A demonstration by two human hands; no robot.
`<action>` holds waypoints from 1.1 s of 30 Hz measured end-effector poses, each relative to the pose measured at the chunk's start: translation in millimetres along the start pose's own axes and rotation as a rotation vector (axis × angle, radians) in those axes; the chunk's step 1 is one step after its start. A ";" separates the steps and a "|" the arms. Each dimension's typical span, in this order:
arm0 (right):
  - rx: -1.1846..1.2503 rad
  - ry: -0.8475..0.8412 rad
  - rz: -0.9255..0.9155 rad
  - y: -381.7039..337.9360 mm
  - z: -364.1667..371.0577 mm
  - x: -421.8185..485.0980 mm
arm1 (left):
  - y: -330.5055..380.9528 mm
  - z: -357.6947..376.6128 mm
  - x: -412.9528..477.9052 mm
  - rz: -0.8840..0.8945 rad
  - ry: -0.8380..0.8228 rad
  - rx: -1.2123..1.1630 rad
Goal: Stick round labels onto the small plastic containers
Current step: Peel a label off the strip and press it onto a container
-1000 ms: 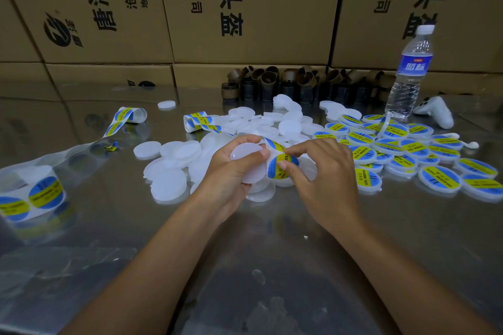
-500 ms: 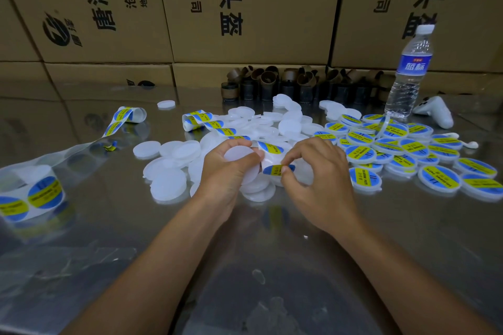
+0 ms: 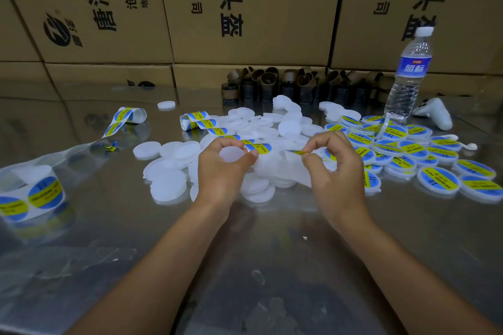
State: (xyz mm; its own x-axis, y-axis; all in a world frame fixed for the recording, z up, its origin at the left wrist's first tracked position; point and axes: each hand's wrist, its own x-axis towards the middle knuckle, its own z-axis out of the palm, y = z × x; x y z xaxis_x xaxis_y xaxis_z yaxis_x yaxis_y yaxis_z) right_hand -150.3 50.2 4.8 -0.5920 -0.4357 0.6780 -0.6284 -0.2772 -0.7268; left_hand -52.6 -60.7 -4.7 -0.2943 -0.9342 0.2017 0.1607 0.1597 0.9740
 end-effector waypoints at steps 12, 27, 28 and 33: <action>0.040 0.018 0.070 2.8 -1.1 0.2 | 7.7 -5.5 1.7 0.134 0.184 0.032; 0.580 -0.222 0.514 -9.3 2.0 2.2 | 21.8 -1.5 -2.7 -0.405 -0.342 -0.654; 0.570 -0.235 0.518 -8.9 2.5 1.1 | 21.9 -1.5 -3.0 -0.408 -0.370 -0.647; 0.563 -0.270 0.516 -8.0 7.1 -3.6 | 22.5 0.8 -5.2 -0.402 -0.460 -0.641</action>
State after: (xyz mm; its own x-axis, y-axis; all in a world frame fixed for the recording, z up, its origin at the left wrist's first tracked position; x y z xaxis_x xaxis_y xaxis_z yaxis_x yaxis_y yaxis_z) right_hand -139.5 47.9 7.4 -0.5502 -0.7984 0.2445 0.0820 -0.3431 -0.9357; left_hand -48.1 -52.0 16.3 -0.7698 -0.6381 0.0123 0.4197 -0.4916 0.7630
